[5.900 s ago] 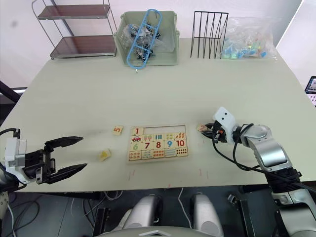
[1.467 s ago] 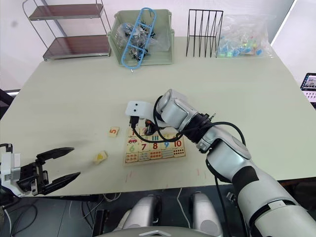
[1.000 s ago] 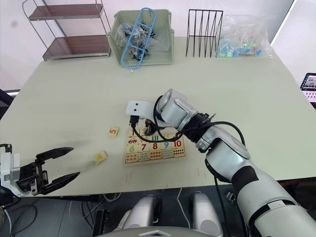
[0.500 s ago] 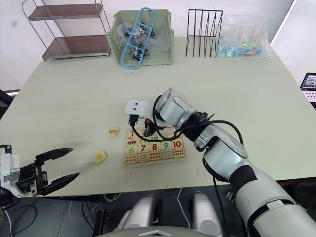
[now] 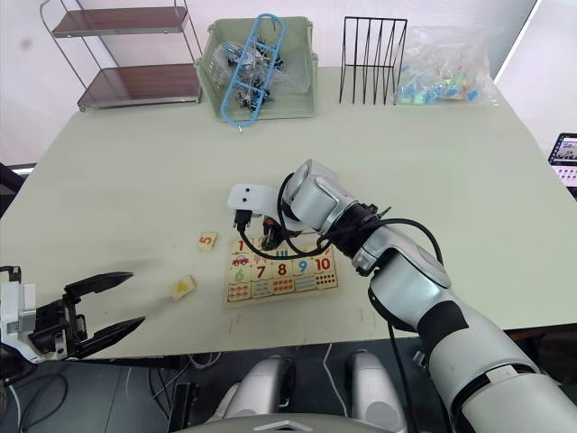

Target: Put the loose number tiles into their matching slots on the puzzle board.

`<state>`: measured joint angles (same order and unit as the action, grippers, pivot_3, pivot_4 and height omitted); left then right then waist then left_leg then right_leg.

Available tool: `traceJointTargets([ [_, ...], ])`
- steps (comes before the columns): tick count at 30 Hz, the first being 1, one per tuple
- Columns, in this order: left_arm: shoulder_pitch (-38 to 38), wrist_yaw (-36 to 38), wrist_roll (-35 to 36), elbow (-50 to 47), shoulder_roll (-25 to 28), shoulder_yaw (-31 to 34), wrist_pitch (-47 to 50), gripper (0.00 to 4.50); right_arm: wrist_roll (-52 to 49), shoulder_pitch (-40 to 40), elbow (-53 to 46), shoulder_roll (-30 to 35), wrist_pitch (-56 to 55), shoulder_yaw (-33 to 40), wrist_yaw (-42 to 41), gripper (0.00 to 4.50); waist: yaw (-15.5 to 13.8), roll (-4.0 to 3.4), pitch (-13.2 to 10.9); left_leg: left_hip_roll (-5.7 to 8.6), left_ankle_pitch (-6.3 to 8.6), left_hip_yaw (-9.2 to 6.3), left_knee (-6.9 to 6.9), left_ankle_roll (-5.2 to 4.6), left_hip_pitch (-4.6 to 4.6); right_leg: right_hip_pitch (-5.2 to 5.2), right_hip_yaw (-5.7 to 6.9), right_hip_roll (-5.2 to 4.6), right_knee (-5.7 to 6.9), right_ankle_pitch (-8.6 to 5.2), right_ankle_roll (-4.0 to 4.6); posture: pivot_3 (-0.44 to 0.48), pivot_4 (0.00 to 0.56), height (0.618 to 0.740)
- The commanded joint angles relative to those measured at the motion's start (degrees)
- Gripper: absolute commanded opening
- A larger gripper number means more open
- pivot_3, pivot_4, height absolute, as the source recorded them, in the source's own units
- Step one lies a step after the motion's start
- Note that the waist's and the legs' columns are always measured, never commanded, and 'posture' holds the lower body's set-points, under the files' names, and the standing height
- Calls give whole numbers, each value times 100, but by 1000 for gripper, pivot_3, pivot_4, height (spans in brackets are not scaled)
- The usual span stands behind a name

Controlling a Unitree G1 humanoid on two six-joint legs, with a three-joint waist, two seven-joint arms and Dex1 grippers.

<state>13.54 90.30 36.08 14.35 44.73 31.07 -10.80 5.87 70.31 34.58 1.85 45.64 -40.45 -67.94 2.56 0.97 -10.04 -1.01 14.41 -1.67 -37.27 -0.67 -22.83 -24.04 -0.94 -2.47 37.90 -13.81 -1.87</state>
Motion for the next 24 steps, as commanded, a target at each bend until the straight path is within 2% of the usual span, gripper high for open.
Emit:
traceJointTargets([
  [1, -9, 72, 36, -28, 27, 50, -67, 4500, 27, 141, -159, -45, -71, 53, -87, 842, 0, 0, 0, 0, 0, 0, 0, 0, 0, 0, 0, 0, 0, 0, 0, 0, 150, 739],
  [3, -11, 62, 37, -46, 24, 46, -60, 4500, 45, 128, -187, -33, -91, 37, -122, 842, 0, -1, 0, 0, 0, 0, 0, 0, 0, 0, 0, 0, 0, 0, 0, 0, 150, 739],
  [5, -17, 50, 34, -61, 22, 39, -53, 4500, 56, 124, -201, -19, -113, 30, -152, 1853, 0, -1, -1, 0, 0, 0, 0, 0, 0, 0, 0, 0, 0, 0, 0, 0, 150, 739],
  [7, -24, 42, 31, -65, 22, 37, -49, 4500, 71, 126, -196, -15, -131, 35, -167, 2457, 0, 0, 0, 0, 0, 0, 0, 0, 0, 0, 0, 0, 0, 0, 0, 0, 150, 739],
  [8, -24, 35, 30, -74, 22, 35, -46, 4500, 76, 133, -181, -20, -140, 54, -159, 3000, -1, 0, 0, 0, 0, 0, 0, 0, 0, 0, 0, 1, 0, 0, 0, 0, 150, 739],
  [15, -21, -21, 31, -156, 15, 20, -12, 4500, 94, 138, -202, 22, -220, 79, -216, 3000, -1, 0, 0, 1, 0, 0, 0, 0, -1, 0, 1, 1, 0, 0, 0, 0, 150, 739],
  [24, 5, -93, 36, -293, 8, 13, 47, 4500, -82, -87, -725, 318, -448, 315, -316, 3000, -2, 1, 0, 2, 0, -1, 0, 0, -3, -1, 2, 0, 0, 0, 0, 0, 150, 739],
])
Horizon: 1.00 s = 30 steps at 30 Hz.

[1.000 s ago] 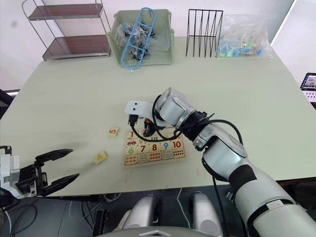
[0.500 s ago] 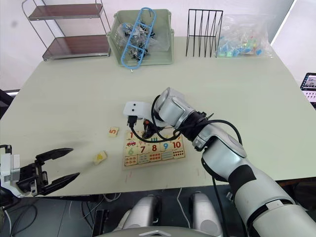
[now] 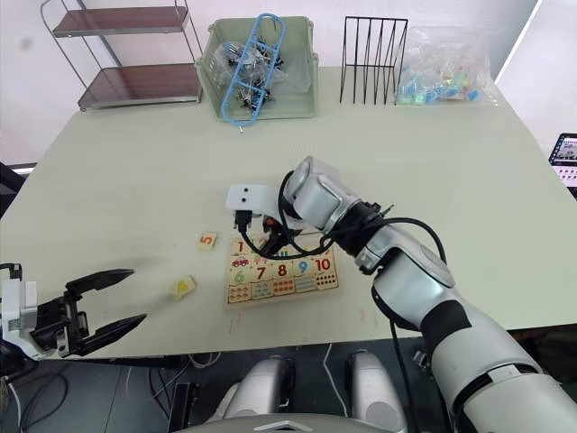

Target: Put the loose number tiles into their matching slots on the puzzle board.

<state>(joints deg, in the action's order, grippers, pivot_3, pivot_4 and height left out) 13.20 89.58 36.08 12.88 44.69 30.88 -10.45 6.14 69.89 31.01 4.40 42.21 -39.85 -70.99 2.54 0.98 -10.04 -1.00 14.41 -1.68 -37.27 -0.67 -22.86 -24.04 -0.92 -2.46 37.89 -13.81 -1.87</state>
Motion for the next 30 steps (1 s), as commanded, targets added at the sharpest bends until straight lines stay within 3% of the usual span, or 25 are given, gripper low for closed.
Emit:
traceJointTargets([
  [1, 43, -31, 35, -160, 11, 32, 19, 4500, -152, -106, -442, 92, -154, 346, 42, 3000, 0, 1, 1, 0, 0, 0, 0, 0, 0, 0, 0, 0, 0, 0, 0, 0, 150, 739],
  [4, 53, -54, 35, -199, 7, 33, 38, 4500, -258, -339, -650, 177, -308, 633, 244, 3000, -3, 5, 3, 0, 0, -1, 0, 0, -1, 0, 1, 0, 0, 0, 0, 0, 150, 739],
  [6, 55, -67, 36, -215, 6, 33, 47, 4500, -312, -489, -726, 197, -402, 798, 415, 2496, -3, 6, 4, 1, 0, -1, 0, 0, -1, 0, 1, -1, 0, 0, 0, 0, 150, 739],
  [8, 56, -75, 37, -224, 8, 31, 51, 4500, -323, -634, -796, 236, -589, 887, 542, 1682, 0, 7, 4, 1, 0, -1, 0, 0, -1, 0, 0, -1, 0, 0, 0, 0, 150, 739],
  [10, 54, -81, 37, -228, 9, 32, 53, 4500, -349, -768, -872, 265, -713, 957, 611, 553, -1, 8, 4, 1, 0, -1, 0, 0, -1, 0, 1, 0, 0, 0, 0, 0, 150, 739],
  [12, 48, -93, 38, -241, 14, 34, 62, 4500, -459, -997, -949, 236, -1057, 1188, 816, 86, -2, 9, 5, 1, 0, -1, 0, 0, -1, 0, 1, 1, 1, 0, 0, 0, 150, 739],
  [17, 38, -118, 37, -259, 27, 36, 84, 4500, -793, -1477, -1150, 118, -1540, 1615, 1034, 86, -5, 11, 6, 1, 0, 0, 0, 0, -1, 1, -1, 17, 0, 1, -1, 0, 150, 739],
  [30, 15, -135, 10, -243, 29, 39, 88, 4500, -679, -2025, -737, -4, -2483, 1527, 1244, 86, -5, 10, 6, -2, 0, 2, -1, 0, 0, 2, -3, 22, 2, 1, -1, 0, 150, 739],
])
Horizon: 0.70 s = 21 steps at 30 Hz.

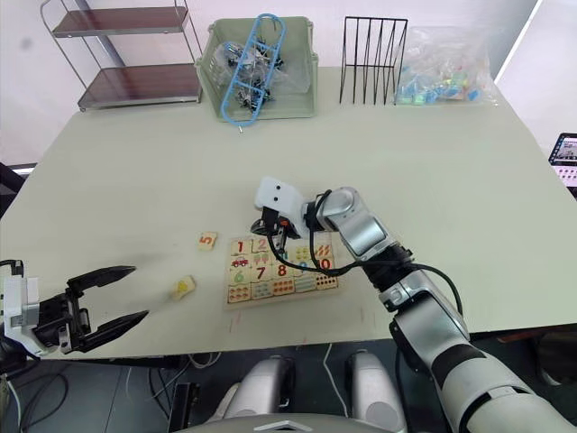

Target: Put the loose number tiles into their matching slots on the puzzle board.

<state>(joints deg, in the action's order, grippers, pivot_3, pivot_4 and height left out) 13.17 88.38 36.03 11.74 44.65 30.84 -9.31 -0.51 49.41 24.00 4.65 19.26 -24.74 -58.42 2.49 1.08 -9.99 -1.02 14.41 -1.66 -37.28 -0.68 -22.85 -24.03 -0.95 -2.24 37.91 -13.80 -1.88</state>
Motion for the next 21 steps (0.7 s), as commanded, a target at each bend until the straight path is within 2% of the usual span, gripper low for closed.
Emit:
traceJointTargets([
  [1, 18, -19, 14, -128, 32, 45, -26, 4500, 16, -18, -3, -12, -223, -26, -40, 86, 0, 1, 1, 0, 0, 0, 0, 0, 0, 0, 0, 0, 0, 0, 0, 0, 150, 739],
  [10, 41, -33, -1, -135, 17, 48, -51, 4500, 365, -160, 241, 89, -312, -307, -10, 86, 2, 1, 1, -1, 0, 0, 0, 0, 3, 1, -1, 4, 2, 0, 0, 0, 150, 739],
  [21, 66, -101, -85, -37, -82, 43, -113, 4500, 132, -324, -355, 97, -188, 148, 323, 86, -7, 1, 0, -2, 0, -1, -2, 0, 6, 6, -1, 4, 1, 0, 0, 0, 150, 739],
])
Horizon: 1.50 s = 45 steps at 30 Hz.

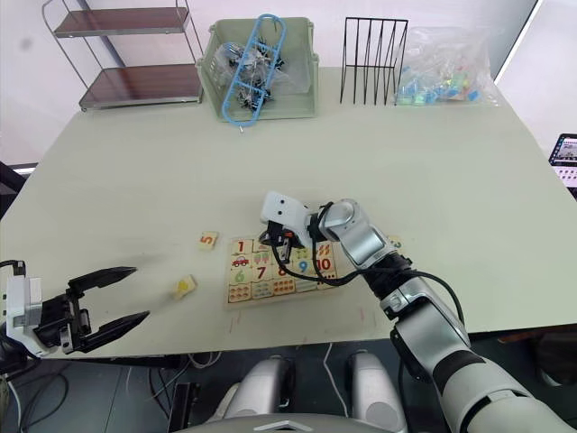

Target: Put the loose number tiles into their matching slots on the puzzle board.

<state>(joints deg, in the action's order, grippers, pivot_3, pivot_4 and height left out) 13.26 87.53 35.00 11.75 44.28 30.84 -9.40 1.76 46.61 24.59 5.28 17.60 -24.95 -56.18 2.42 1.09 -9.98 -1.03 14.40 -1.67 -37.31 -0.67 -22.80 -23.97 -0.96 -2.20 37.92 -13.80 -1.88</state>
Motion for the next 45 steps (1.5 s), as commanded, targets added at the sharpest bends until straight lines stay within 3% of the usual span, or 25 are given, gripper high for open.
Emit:
traceJointTargets([
  [1, 95, -40, 6, -18, -85, 48, -122, 4500, -157, -120, -609, 103, 61, 236, 87, 86, -1, -1, 0, 0, 0, 0, 0, 0, 0, 0, 0, 0, 0, 0, 0, 0, 150, 739],
  [8, 252, -341, -88, -98, -391, -25, -217, 4500, -543, -626, -1723, 381, 645, 919, 564, 86, -6, 2, 1, 0, 0, -1, -1, 0, 0, 1, 1, -2, 1, 0, 0, 0, 150, 739],
  [14, 310, -679, -183, -258, -613, -119, -243, 4500, -703, -1334, -2443, 607, 121, 1549, 1199, 86, -24, 7, 4, 2, 0, 2, -1, 0, -1, 4, -2, -4, -3, 1, -2, 0, 150, 739],
  [21, 548, -1171, -169, -692, -926, -208, -148, 4500, -915, -2481, -3320, 1292, 5, 2095, 1378, 86, -35, 8, 5, 1, 0, 2, -2, -1, 2, 7, -2, -2, -3, 0, -1, 0, 150, 739],
  [34, 1222, -2593, -165, -1857, -1551, -308, 495, 4500, -1848, -4429, -3923, 2031, -422, 3717, 1506, 86, -46, 11, 6, -9, 0, 16, -10, -1, 16, 21, -20, 15, -4, -2, -5, 0, 150, 739],
  [37, 1412, -2924, -274, -2082, -1664, -338, 574, 4500, -2093, -5016, -3965, 2126, -663, 4043, 1307, 864, -48, 10, 6, -9, 0, 19, -11, -2, 19, 22, -27, 19, -2, -3, -5, 0, 150, 739],
  [43, 1623, -3864, -579, -2660, -2110, -525, 616, 4500, -2512, -5733, -4037, 2137, -1090, 4367, 1049, 3921, -54, 12, 7, -14, 0, 33, -14, -2, 30, 29, -40, 22, -4, -24, -9, 0, 150, 739],
  [44, 1664, -4023, -689, -2782, -2222, -602, 591, 4500, -2551, -5831, -4013, 2138, -1187, 4408, 996, 4363, -56, 13, 7, -14, 0, 33, -15, -2, 31, 30, -41, 22, -4, -27, -9, 0, 150, 739],
  [45, 1708, -4152, -795, -2883, -2319, -671, 555, 4500, -2591, -5919, -3996, 2137, -1277, 4436, 957, 4445, -56, 13, 7, -15, 0, 38, -16, -2, 37, 35, -46, 22, -4, -28, -9, 0, 150, 739],
])
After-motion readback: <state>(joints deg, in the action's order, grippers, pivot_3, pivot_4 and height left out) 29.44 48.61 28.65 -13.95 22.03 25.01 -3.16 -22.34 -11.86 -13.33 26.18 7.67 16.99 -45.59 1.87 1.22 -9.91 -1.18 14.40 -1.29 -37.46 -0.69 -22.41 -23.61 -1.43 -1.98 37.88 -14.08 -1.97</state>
